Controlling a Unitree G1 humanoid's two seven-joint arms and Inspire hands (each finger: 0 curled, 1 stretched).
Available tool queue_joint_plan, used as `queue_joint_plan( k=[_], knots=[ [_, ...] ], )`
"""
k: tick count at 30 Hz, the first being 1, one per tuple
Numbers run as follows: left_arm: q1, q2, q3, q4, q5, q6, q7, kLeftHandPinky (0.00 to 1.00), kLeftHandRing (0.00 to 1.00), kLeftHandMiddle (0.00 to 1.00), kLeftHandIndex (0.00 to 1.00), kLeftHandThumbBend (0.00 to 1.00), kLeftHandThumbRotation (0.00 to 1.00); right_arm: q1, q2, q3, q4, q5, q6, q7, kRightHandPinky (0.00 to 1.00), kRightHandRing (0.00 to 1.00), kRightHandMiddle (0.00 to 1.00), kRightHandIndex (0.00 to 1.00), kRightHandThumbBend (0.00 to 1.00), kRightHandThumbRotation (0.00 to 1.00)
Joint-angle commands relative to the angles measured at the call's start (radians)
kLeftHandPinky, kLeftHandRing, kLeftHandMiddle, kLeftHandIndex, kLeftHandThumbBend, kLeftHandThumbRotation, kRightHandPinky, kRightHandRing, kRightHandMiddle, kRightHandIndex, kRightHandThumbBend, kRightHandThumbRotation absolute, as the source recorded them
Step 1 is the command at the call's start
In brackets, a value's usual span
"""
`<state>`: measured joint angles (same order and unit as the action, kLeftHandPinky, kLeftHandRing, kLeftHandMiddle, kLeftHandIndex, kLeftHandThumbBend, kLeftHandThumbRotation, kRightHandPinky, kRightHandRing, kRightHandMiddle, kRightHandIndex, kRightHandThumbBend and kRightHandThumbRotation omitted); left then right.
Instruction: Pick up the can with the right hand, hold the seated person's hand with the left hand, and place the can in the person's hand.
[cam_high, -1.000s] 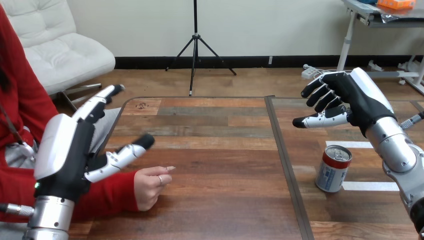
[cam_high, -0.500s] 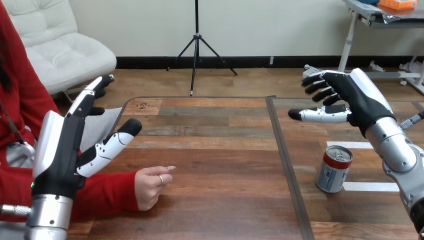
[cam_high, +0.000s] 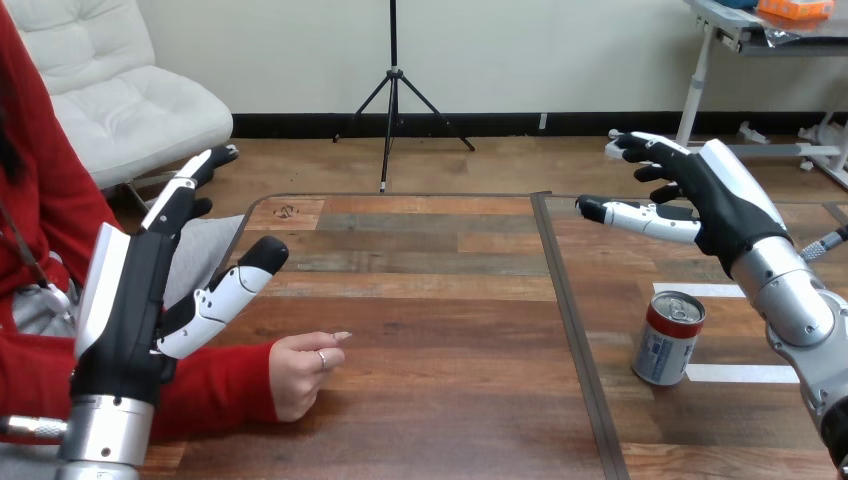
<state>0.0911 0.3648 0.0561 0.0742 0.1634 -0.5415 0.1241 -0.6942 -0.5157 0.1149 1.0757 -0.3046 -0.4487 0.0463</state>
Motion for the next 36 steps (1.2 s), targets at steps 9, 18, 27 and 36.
queue_joint_plan(
  k=[9, 18, 27, 36],
  knots=[
    [-0.042, -0.031, 0.036, -0.044, -0.008, -0.067, -0.003, 0.82, 0.86, 0.83, 0.76, 0.77, 0.83, -0.022, -0.02, -0.001, 0.056, -0.005, 0.001, 0.0, 0.81, 0.94, 0.97, 0.99, 1.0, 0.96],
    [-0.046, -0.037, 0.038, -0.032, -0.019, -0.088, -0.02, 0.77, 0.83, 0.8, 0.72, 0.73, 0.83, -0.026, -0.027, 0.005, 0.096, -0.018, 0.002, 0.005, 0.81, 0.94, 0.96, 0.99, 1.0, 0.9],
    [-0.051, -0.043, 0.037, -0.024, -0.029, -0.103, -0.039, 0.76, 0.82, 0.79, 0.7, 0.69, 0.82, -0.03, -0.035, 0.005, 0.132, -0.024, -0.001, 0.025, 0.79, 0.92, 0.95, 0.99, 1.0, 0.86],
    [-0.058, -0.052, 0.037, -0.013, -0.021, -0.124, -0.035, 0.73, 0.79, 0.77, 0.68, 0.64, 0.81, -0.025, -0.035, -0.011, 0.149, -0.008, -0.01, 0.049, 0.78, 0.91, 0.96, 0.99, 1.0, 0.78]
  ],
)
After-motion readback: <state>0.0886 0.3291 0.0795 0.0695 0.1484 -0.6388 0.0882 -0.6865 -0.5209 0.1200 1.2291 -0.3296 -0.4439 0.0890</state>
